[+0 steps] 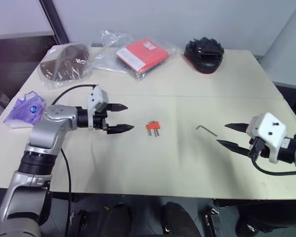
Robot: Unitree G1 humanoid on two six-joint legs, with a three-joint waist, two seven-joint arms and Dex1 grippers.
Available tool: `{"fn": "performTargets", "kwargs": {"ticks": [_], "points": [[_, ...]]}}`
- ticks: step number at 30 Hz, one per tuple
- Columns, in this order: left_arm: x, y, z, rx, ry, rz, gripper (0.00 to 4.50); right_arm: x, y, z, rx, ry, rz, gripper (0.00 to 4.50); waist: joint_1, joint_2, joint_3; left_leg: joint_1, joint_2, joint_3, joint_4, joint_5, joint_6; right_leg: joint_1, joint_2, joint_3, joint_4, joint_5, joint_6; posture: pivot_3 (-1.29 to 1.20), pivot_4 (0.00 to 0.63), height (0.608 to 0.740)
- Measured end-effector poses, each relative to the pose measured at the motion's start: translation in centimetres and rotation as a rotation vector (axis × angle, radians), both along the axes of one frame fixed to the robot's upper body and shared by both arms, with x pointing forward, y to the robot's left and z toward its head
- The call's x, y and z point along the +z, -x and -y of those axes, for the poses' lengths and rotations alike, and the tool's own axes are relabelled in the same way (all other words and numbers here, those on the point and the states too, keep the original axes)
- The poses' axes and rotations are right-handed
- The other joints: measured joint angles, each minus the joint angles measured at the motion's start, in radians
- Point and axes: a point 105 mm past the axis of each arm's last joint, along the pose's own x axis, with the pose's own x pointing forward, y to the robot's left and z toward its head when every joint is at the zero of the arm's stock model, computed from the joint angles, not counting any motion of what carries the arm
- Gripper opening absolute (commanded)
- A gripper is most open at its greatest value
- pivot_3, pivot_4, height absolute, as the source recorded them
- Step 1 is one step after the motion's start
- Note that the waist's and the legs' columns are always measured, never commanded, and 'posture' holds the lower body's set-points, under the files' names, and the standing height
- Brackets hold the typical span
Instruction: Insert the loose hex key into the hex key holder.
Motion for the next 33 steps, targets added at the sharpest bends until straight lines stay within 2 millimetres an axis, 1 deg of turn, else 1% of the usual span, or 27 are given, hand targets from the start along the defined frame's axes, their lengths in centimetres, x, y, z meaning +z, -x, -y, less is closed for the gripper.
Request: {"fn": "performTargets", "kwargs": {"ticks": [6, 10, 13, 15, 18, 20, 21, 23, 24, 28, 31, 33], "points": [[0.4, -0.5, 0.1, 0.019, 0.006, 0.017, 4.48, -0.1, -0.1, -0.2, 0.006, -0.005, 0.004, 2.65, 0.000, 0.000, 0.000, 0.000, 0.000, 0.000, 0.000, 0.000, 0.000, 0.000, 0.000, 0.000, 0.000, 0.000, 0.000, 0.00, 0.150, 0.740], [0.5, -1.1, 0.3, 0.050, 0.041, 0.016, 4.48, -0.1, -0.8, -1.0, 0.007, -0.011, 0.045, 2.65, -0.002, 0.000, 0.000, 0.000, 0.000, 0.000, 0.000, 0.000, 0.000, 0.000, 0.000, 0.000, 0.000, 0.000, 0.000, 0.00, 0.150, 0.740], [0.6, -1.8, 0.1, 0.092, 0.075, 0.015, 4.48, -0.4, -1.8, -2.5, 0.017, -0.047, 0.093, 2.65, -0.005, 0.000, 0.000, 0.000, 0.000, 0.000, 0.000, 0.000, 0.000, -0.001, 0.000, 0.000, 0.001, 0.000, 0.000, 0.00, 0.150, 0.740], [0.8, -2.1, -0.2, 0.115, 0.087, 0.018, 4.48, -1.0, -2.7, -4.1, 0.036, -0.066, 0.113, 2.65, -0.006, 0.000, 0.000, -0.001, 0.000, 0.000, 0.000, 0.000, 0.000, -0.002, 0.000, 0.000, 0.001, 0.000, 0.000, 0.00, 0.150, 0.740], [0.8, -2.3, -0.3, 0.123, 0.092, 0.021, 4.48, -1.7, -3.7, -5.7, 0.058, -0.072, 0.135, 2.65, -0.004, 0.000, 0.000, -0.002, 0.000, 0.000, 0.000, 0.000, 0.000, -0.003, 0.000, 0.000, 0.001, 0.000, 0.000, 0.00, 0.150, 0.740], [0.8, -2.5, -0.5, 0.132, 0.092, 0.020, 4.48, -1.9, -5.4, -7.7, 0.075, -0.134, 0.161, 2.65, -0.006, -0.001, 0.000, -0.002, 0.000, 0.000, 0.001, 0.000, 0.000, -0.004, 0.000, 0.000, 0.002, 0.000, 0.000, 0.00, 0.150, 0.740], [0.8, -2.5, -0.5, 0.131, 0.092, 0.021, 4.48, -2.3, -6.3, -9.0, 0.089, -0.167, 0.158, 2.65, -0.009, -0.002, 0.000, -0.002, 0.000, 0.000, 0.001, 0.000, 0.000, -0.004, 0.000, 0.000, 0.002, 0.000, 0.000, 0.00, 0.150, 0.740], [0.8, -2.5, -0.3, 0.125, 0.091, 0.024, 4.48, -3.6, -7.6, -10.6, 0.102, -0.172, 0.138, 2.65, -0.007, -0.001, 0.001, -0.002, 0.000, 0.001, 0.000, 0.000, 0.000, -0.005, 0.000, 0.000, 0.003, 0.000, 0.000, 0.00, 0.150, 0.740], [0.8, -2.4, -0.3, 0.124, 0.090, 0.025, 4.48, -4.3, -8.0, -11.0, 0.101, -0.169, 0.125, 2.65, -0.004, -0.001, 0.001, -0.003, 0.000, 0.000, 0.001, 0.000, 0.000, -0.006, 0.000, 0.000, 0.003, 0.000, 0.000, 0.00, 0.150, 0.740], [0.8, -2.2, -0.2, 0.124, 0.085, 0.034, 4.48, -6.8, -9.7, -11.3, 0.066, -0.166, 0.080, 2.65, 0.002, -0.001, 0.001, -0.004, 0.000, 0.000, 0.000, 0.000, 0.000, -0.006, -0.002, -0.001, 0.003, 0.000, 0.000, 0.00, 0.150, 0.740], [0.8, -1.9, 0.0, 0.121, 0.082, 0.041, 4.48, -8.3, -10.4, -10.7, 0.052, -0.114, 0.070, 2.65, -0.001, -0.001, 0.001, -0.004, 0.000, 0.001, 0.000, 0.000, 0.000, -0.006, -0.002, -0.001, 0.003, 0.000, 0.000, 0.00, 0.150, 0.740], [0.8, -1.8, 0.1, 0.121, 0.081, 0.046, 4.48, -8.9, -10.6, -10.5, 0.047, -0.102, 0.066, 2.65, -0.004, -0.001, 0.001, -0.004, 0.000, 0.001, 0.000, 0.000, 0.000, -0.006, -0.001, -0.001, 0.004, 0.000, 0.000, 0.00, 0.150, 0.740]]}}
